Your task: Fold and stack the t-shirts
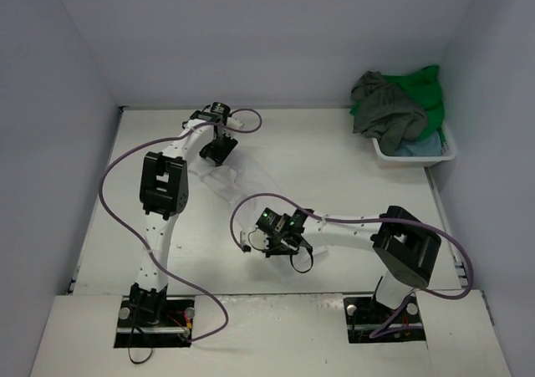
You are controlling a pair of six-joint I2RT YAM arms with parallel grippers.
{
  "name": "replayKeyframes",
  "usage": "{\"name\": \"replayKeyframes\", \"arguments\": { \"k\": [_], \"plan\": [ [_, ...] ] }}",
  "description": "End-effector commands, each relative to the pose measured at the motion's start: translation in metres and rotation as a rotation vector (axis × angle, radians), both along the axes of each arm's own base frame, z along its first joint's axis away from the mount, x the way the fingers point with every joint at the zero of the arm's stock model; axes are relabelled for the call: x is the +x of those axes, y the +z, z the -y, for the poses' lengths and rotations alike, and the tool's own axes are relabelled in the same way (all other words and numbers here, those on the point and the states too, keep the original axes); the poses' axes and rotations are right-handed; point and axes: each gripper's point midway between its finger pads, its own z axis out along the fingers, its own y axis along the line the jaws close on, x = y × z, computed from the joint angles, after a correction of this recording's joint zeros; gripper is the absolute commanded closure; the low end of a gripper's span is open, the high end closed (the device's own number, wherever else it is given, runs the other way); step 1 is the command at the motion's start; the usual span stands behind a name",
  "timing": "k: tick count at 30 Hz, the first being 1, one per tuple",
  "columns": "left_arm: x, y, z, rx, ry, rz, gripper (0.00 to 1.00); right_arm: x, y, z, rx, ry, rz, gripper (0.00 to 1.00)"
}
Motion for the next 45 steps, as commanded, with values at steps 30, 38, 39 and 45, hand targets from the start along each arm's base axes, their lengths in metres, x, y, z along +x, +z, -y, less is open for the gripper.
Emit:
{"name": "replayKeyframes", "arguments": {
  "k": [30,38,39,45],
  "plan": [
    [0.044,0.041,-0.008,0.007,0.110,0.134,0.18,-0.026,0.020,-0.049,0.097,0.034,-0.007,0.70],
    [0.037,0.114,-0.015,-0.001,0.117,0.235,0.17,0.007,0.063,-0.051,0.185,-0.001,0.130,0.71],
    [0.035,0.122,-0.016,0.002,0.117,0.247,0.17,0.015,0.068,-0.049,0.197,-0.011,0.143,0.71],
    [0.002,0.187,-0.029,-0.016,0.122,0.332,0.17,0.047,0.087,-0.040,0.298,-0.033,0.179,0.69]
  ]
}}
